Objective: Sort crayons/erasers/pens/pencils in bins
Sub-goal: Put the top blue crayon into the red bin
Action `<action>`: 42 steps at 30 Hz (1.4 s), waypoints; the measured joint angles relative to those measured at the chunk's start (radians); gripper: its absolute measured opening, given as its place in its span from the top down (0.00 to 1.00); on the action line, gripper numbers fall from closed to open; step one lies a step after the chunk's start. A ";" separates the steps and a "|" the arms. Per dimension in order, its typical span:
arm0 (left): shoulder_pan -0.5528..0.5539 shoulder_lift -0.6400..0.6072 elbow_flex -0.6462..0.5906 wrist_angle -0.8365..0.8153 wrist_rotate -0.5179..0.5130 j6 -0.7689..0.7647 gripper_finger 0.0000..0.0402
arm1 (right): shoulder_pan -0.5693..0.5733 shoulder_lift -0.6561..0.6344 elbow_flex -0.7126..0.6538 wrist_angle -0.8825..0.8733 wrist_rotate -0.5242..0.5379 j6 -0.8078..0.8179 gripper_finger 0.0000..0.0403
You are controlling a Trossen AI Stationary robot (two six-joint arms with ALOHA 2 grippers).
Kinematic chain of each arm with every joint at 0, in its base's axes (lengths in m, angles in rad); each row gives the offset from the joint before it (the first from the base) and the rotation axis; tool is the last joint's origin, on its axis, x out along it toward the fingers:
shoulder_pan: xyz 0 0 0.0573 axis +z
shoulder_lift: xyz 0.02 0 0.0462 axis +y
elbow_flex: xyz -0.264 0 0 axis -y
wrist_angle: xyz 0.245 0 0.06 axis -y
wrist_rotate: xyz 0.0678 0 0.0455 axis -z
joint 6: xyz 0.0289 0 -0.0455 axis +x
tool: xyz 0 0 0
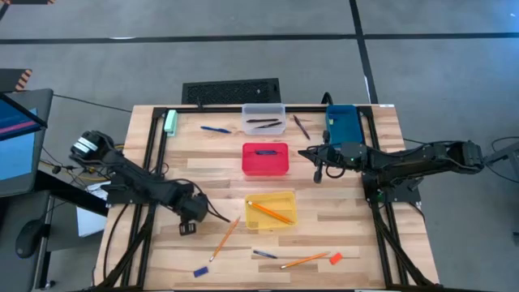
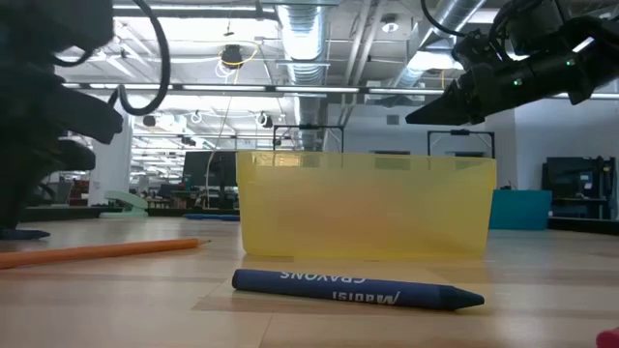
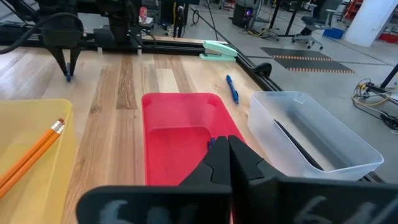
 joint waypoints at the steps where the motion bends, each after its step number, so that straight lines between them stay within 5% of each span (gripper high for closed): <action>1: 0.012 0.002 0.006 -0.012 0.005 0.015 0.94 | 0.000 0.000 0.000 0.000 0.000 0.000 0.99; 18: 0.204 0.003 0.111 -0.125 -0.110 0.273 0.95 | 0.000 0.000 0.000 -0.004 0.000 0.005 0.99; 25: 0.304 -0.090 0.152 -0.100 -0.122 0.367 0.95 | 0.000 0.000 0.000 -0.011 0.000 0.006 0.99; 35: 0.502 -0.142 0.288 0.211 -0.106 0.607 0.95 | 0.000 0.000 0.000 -0.011 0.000 0.007 0.99; 42: 0.590 -0.011 0.340 0.512 -0.051 0.751 0.95 | 0.000 0.000 0.000 -0.018 0.000 0.007 0.99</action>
